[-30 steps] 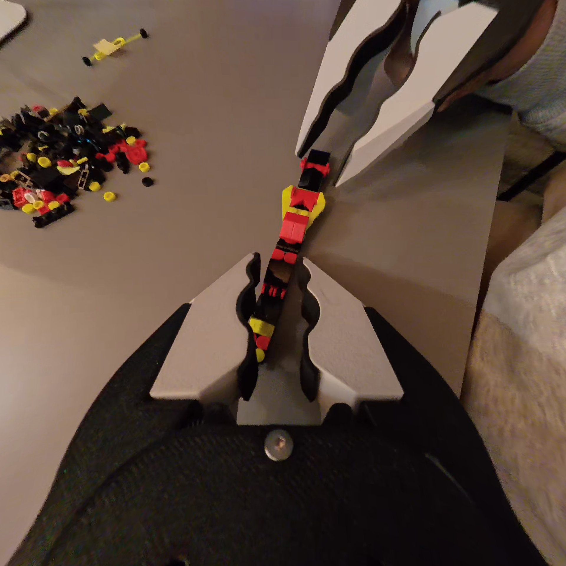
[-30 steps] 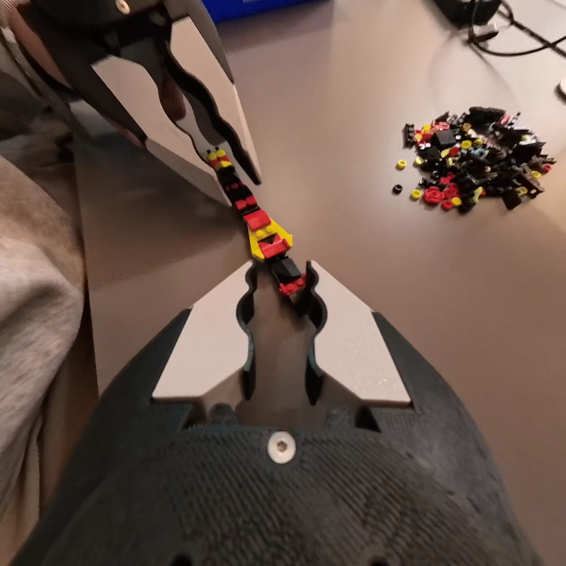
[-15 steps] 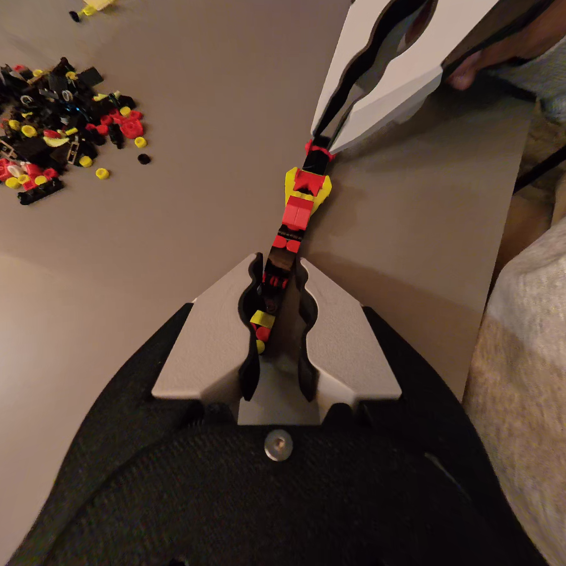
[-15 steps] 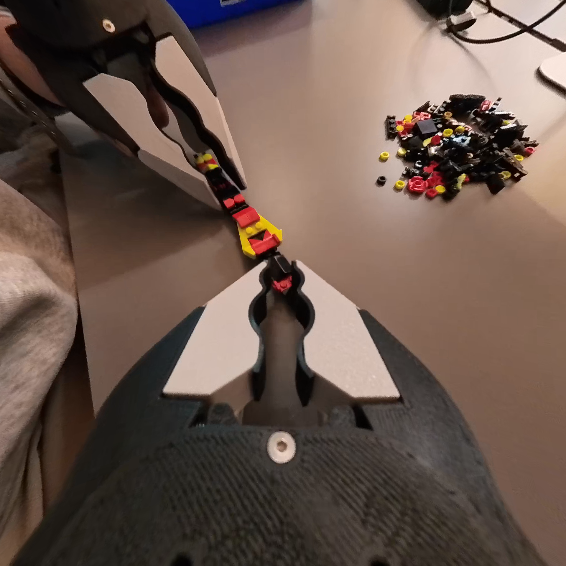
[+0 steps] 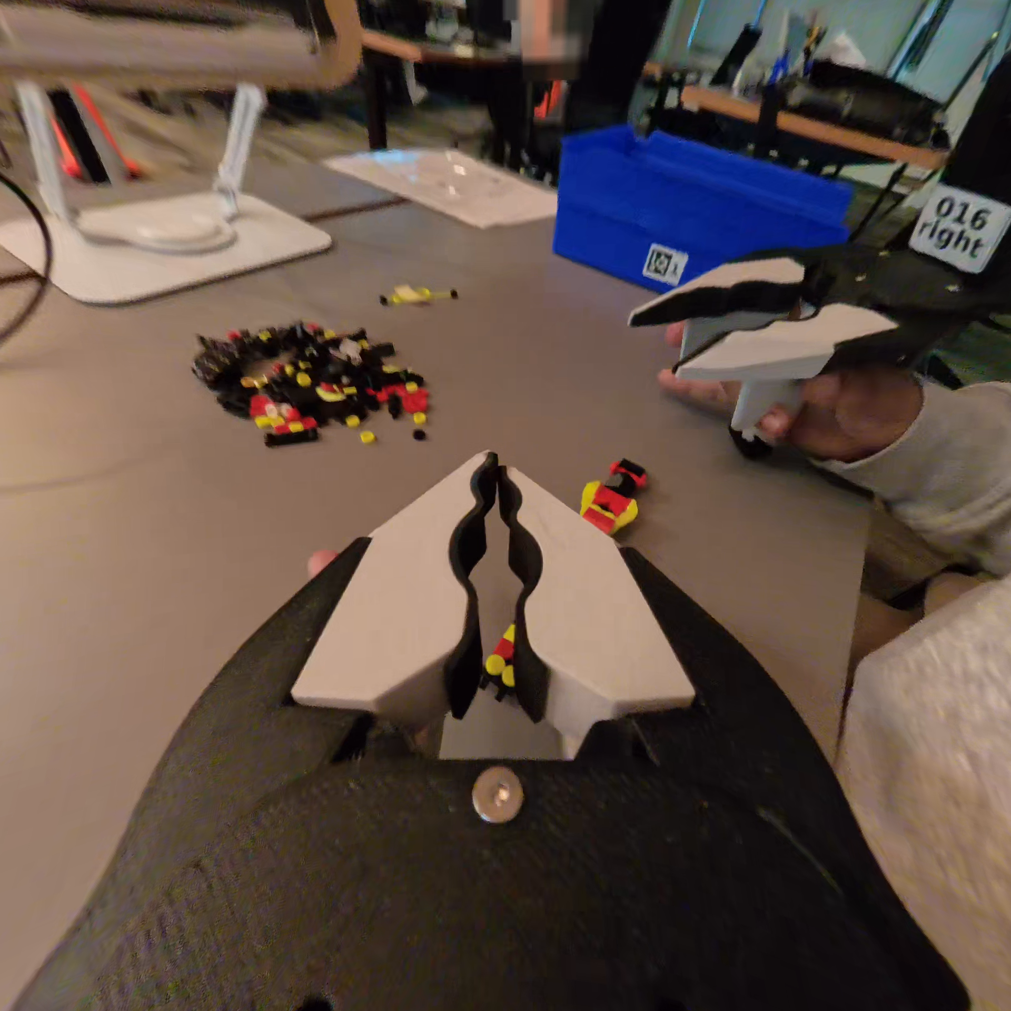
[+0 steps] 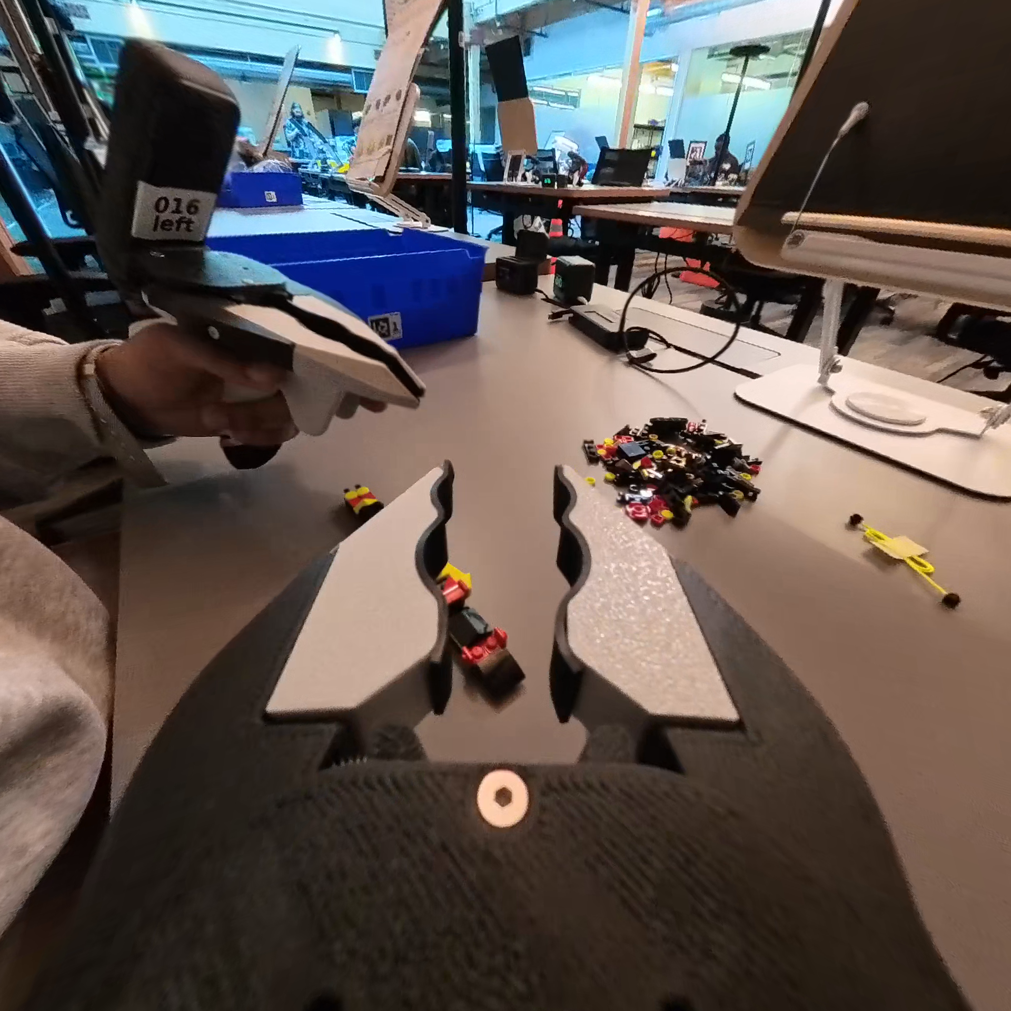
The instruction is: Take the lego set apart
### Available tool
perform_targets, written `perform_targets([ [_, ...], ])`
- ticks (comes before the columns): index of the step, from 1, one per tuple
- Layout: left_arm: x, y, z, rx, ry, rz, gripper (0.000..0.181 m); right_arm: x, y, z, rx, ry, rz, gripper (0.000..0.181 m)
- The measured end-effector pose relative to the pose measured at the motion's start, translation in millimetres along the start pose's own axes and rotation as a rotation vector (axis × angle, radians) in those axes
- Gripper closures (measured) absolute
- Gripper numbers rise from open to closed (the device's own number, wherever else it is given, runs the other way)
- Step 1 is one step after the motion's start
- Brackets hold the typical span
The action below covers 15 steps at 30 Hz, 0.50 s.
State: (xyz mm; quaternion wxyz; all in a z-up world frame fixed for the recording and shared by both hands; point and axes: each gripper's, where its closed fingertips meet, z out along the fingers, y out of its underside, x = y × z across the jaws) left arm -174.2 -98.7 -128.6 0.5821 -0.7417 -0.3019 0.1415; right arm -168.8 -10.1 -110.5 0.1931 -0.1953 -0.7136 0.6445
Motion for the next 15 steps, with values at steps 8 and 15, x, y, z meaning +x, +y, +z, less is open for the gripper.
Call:
perform_targets([
  [8, 16, -19, -10, 0.147, 0.104, -0.080, 0.181, -7, 2, 1, -0.011, -0.045, -0.012, 0.152],
  [15, 21, -16, -12, 0.131, 0.128, -0.005, 0.181, -9, 5, 4, -0.034, -0.030, -0.044, 0.143],
])
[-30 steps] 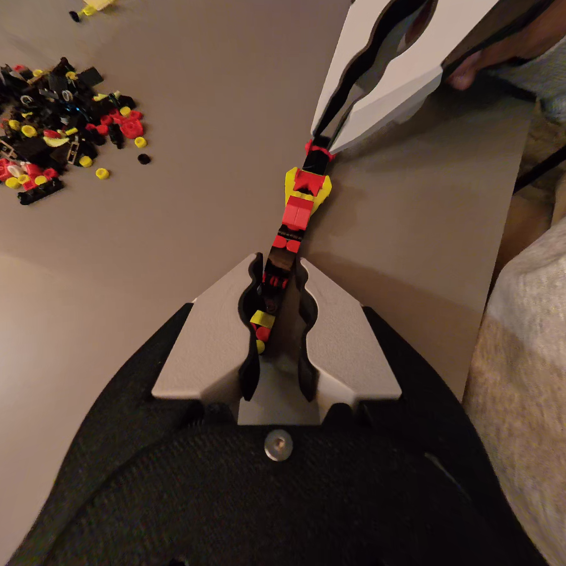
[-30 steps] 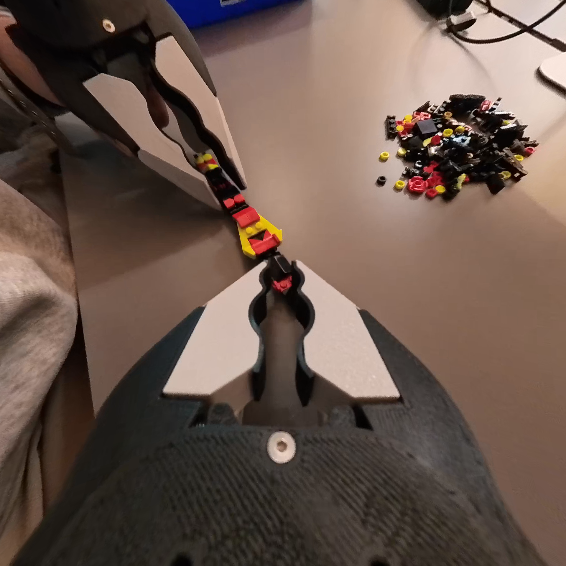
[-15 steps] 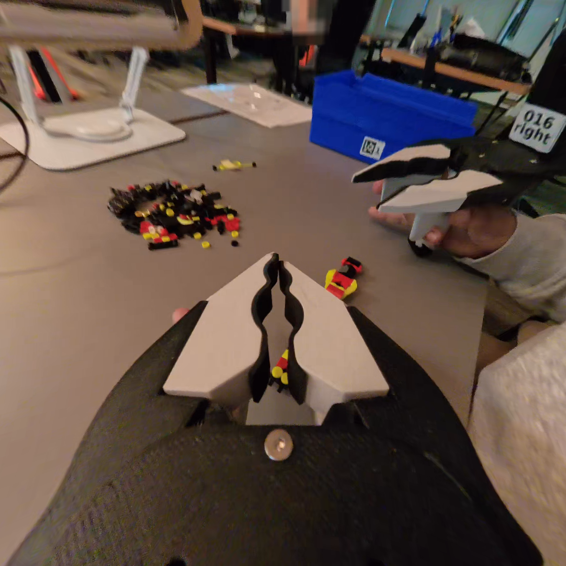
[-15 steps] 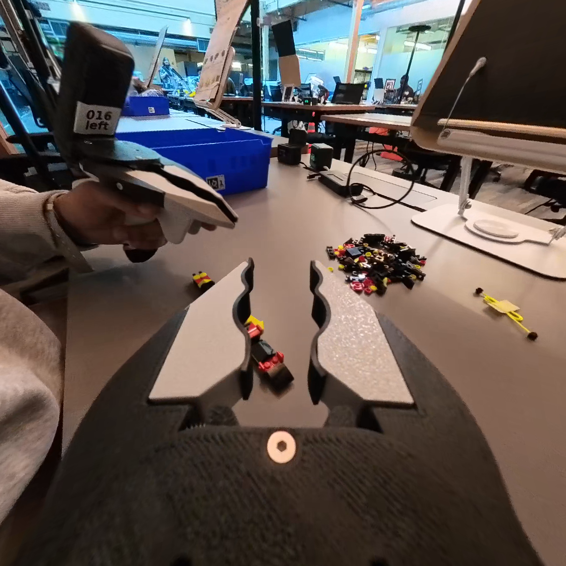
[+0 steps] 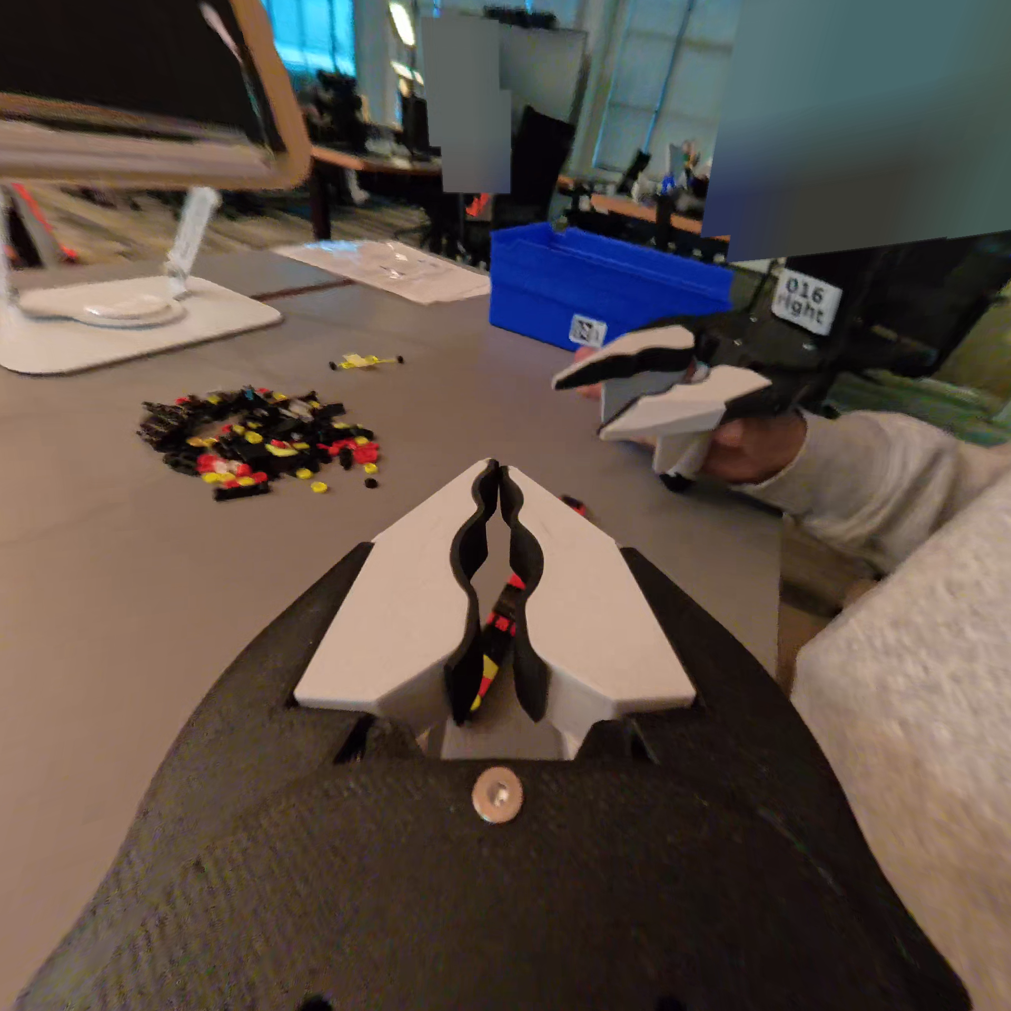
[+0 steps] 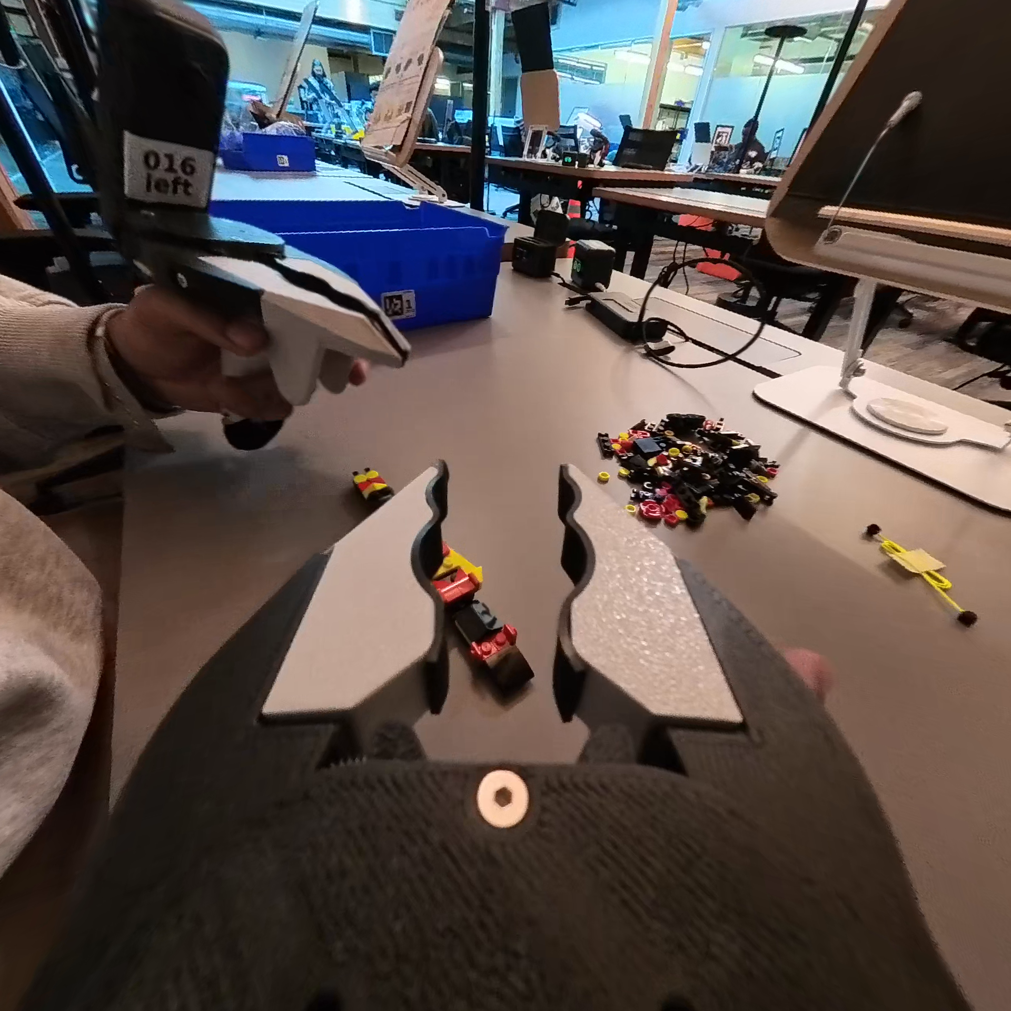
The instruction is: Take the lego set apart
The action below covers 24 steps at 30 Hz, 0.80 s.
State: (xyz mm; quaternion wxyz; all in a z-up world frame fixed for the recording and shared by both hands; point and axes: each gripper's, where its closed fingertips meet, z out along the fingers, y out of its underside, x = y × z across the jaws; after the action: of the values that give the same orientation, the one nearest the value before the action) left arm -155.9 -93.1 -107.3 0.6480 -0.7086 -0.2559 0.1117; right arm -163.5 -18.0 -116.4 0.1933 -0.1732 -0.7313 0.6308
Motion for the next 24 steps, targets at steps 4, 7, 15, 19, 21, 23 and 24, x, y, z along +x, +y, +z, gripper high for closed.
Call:
perform_targets([
  [4, -1, -1, 1, -0.011, -0.010, -0.046, 0.174, 1, 0, 0, 0.003, 0.011, -0.002, 0.141],
  [7, -5, 5, 3, -0.034, -0.033, -0.023, 0.111, 0, 0, -1, 0.002, 0.003, -0.001, 0.113],
  [15, 8, 48, 20, -0.281, -0.025, 0.108, 0.099, -6, 7, 5, -0.054, 0.042, -0.111, 0.095],
  [19, 8, 51, 19, -0.301, -0.017, 0.105, 0.120, -21, 10, 6, -0.066, -0.018, -0.179, 0.121],
  [21, 11, 55, 20, -0.327, 0.012, 0.089, 0.127, -26, 9, 5, -0.055, -0.046, -0.194, 0.138],
  [23, 13, 60, 20, -0.357, 0.028, 0.086, 0.129, -28, 9, 4, -0.053, -0.063, -0.186, 0.147],
  [24, 14, 62, 21, -0.371, 0.030, 0.093, 0.130, -27, 9, 5, -0.059, -0.071, -0.175, 0.149],
])
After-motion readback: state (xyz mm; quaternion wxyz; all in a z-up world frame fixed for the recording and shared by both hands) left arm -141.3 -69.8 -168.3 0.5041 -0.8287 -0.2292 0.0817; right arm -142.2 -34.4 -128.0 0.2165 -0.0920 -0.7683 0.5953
